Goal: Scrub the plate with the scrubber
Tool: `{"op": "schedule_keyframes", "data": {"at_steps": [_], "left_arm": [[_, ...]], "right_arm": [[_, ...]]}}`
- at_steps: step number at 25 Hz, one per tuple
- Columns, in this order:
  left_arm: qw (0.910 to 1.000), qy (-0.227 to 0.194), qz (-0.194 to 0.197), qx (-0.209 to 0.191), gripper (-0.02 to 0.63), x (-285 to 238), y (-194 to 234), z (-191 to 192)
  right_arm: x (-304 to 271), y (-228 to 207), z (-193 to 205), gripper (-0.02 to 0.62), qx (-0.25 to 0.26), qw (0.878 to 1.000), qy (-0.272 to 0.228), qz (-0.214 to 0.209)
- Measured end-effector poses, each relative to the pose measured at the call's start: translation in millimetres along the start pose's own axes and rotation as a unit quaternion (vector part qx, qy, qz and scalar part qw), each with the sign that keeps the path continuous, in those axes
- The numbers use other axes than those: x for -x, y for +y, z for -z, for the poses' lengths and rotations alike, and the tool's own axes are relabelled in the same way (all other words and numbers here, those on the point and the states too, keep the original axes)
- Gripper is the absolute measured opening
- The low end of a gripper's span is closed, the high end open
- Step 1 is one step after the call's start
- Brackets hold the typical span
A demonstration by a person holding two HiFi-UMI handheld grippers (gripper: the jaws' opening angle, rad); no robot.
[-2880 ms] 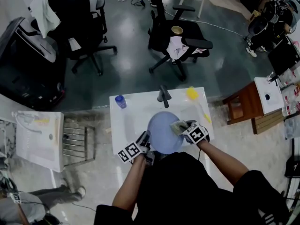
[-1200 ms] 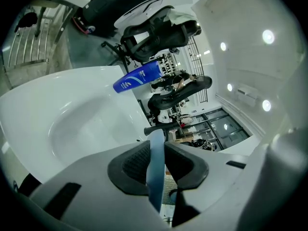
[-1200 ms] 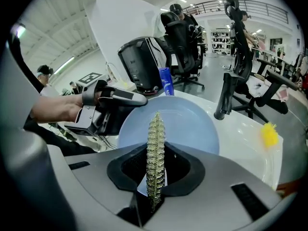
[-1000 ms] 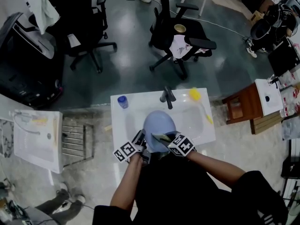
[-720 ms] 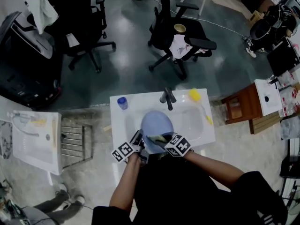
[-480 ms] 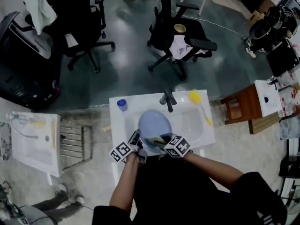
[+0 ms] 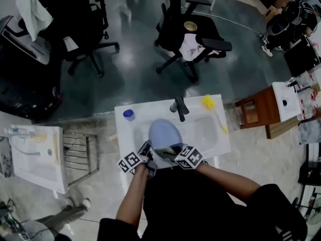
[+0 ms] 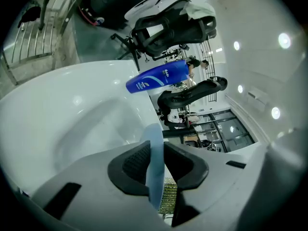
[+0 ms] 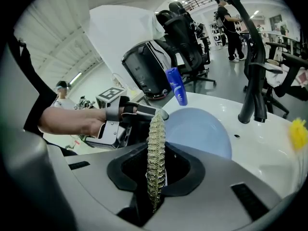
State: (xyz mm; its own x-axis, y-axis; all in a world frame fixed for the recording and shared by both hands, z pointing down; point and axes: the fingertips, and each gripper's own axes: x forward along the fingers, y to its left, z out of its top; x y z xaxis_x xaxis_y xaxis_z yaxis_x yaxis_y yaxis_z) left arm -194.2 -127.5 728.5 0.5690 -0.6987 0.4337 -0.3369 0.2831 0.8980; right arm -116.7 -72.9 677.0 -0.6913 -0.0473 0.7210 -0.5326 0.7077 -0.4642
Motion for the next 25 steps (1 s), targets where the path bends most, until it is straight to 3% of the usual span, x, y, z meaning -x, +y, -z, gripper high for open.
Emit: {"op": "schedule_keyframes", "data": {"at_steps": [15, 25], "left_arm": [[0.995, 0.069, -0.056, 0.047, 0.071, -27, 44, 51], [0.9905, 0.097, -0.077, 0.059, 0.069, -39, 63, 73]], "right_arm": [[-9, -35, 54, 0.061, 0.001, 0.998, 0.043, 0.042], [-2, -57, 77, 0.061, -0.032, 0.997, 0.033, 0.067]]}}
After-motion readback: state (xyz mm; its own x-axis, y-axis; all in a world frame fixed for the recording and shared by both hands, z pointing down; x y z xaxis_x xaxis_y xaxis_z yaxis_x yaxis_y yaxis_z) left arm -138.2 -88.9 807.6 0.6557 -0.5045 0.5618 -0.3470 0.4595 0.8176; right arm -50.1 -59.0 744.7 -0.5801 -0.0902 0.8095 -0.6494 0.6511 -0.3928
